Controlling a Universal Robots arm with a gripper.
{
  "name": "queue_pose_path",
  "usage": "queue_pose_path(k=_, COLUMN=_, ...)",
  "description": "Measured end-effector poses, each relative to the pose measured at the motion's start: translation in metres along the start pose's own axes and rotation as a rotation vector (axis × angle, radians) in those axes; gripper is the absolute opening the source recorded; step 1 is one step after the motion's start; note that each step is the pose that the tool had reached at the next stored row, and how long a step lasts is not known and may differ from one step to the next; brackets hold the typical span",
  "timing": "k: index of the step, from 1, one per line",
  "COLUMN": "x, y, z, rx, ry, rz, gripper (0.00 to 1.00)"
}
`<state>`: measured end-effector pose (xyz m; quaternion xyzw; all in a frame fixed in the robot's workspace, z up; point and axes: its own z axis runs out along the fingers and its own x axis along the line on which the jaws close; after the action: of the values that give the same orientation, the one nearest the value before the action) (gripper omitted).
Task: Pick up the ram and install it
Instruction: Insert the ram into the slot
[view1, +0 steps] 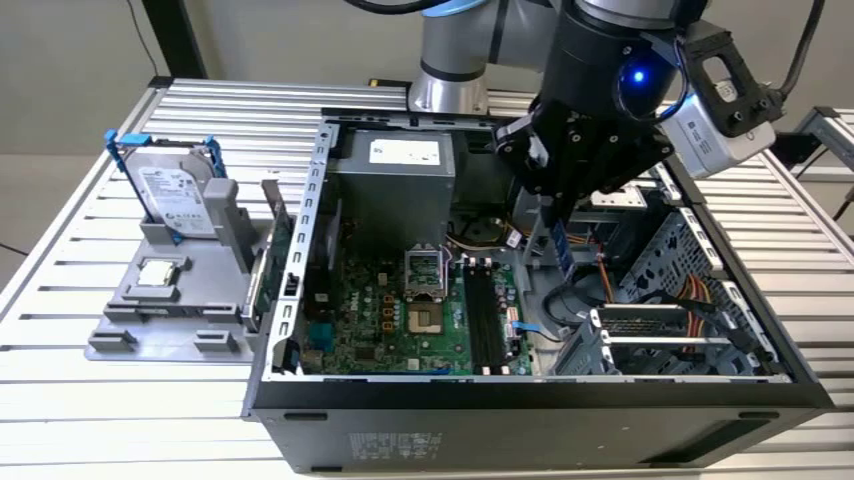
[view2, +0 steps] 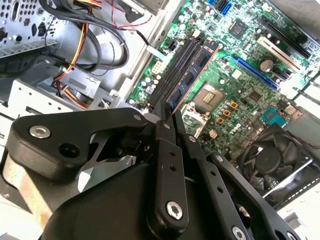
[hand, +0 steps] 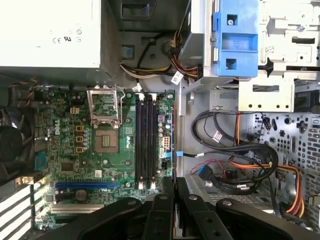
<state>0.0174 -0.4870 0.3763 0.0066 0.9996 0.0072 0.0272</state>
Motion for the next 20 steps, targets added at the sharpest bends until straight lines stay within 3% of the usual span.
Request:
queue_pose_path(k=11, x=0.003, y=0.0027, z=0.007, rx=-0.0004, ry=-0.0035, rz=-0.001, gripper=0.0)
queue_pose_path(k=20, x=0.0033, y=0.0032, z=0.0084, rx=-0.0002, ry=-0.0034, rz=-0.001, gripper=0.0)
